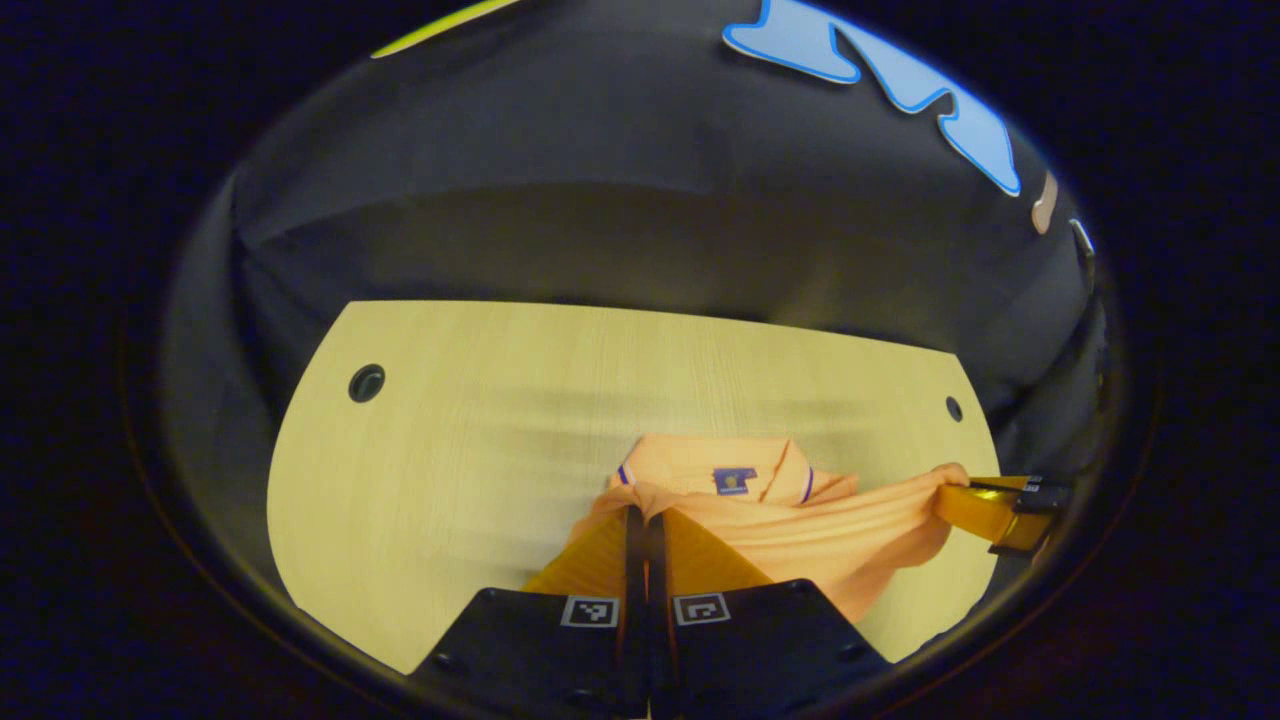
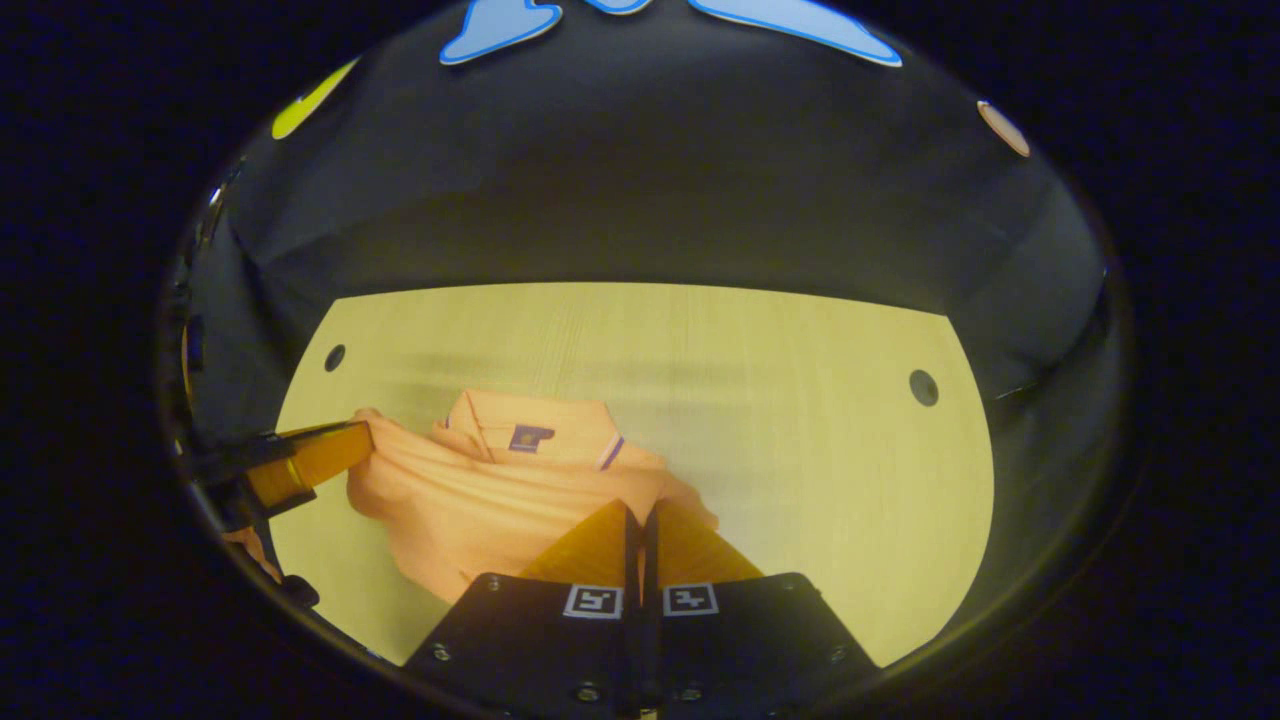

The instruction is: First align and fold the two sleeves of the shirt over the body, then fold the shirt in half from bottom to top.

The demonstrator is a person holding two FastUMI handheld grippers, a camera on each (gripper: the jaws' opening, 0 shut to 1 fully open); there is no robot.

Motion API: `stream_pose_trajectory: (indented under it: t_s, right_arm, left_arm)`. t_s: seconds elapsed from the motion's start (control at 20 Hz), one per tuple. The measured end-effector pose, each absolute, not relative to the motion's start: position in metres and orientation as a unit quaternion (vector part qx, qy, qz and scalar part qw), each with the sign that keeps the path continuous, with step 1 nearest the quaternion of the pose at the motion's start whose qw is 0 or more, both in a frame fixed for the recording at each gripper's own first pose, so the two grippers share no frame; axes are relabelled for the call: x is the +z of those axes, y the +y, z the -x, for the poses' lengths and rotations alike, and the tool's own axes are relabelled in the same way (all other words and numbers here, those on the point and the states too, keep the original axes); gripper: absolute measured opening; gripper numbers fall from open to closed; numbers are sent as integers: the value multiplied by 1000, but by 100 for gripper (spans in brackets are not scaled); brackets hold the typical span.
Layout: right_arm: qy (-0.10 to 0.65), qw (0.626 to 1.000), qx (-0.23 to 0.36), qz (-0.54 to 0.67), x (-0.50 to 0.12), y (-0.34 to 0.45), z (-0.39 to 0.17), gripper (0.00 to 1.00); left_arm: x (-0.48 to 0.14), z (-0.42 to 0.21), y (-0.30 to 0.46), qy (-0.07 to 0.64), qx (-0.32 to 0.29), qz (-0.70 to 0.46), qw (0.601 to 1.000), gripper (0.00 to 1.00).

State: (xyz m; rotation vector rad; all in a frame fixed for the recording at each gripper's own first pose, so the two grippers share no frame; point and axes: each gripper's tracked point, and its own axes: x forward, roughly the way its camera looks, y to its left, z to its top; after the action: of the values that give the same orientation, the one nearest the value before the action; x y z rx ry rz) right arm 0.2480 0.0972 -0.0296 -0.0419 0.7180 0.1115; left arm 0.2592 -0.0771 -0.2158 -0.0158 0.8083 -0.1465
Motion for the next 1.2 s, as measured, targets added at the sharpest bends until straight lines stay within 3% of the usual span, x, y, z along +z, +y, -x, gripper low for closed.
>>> stream_pose_trajectory:
  t_s: [0.45,0.5,1.0,1.1,1.15,1.2]
  right_arm:
    - [310,949,51,35,-17,111,-346,1]
    - [309,949,49,39,-20,113,-354,1]
    - [316,947,43,27,-38,112,-362,2]
    - [314,948,44,28,-37,113,-363,10]
    - [312,949,45,28,-34,111,-362,10]
    - [308,950,42,30,-36,109,-363,22]
  left_arm:
    - [-227,-350,-74,363,-62,-35,929,6]
    - [-232,-356,-77,362,-62,-43,929,10]
    - [-232,-360,-88,367,-55,-43,928,7]
    - [-233,-356,-95,372,-60,-43,925,12]
    - [-234,-356,-100,370,-64,-45,926,19]
    - [-229,-357,-102,367,-62,-50,927,45]
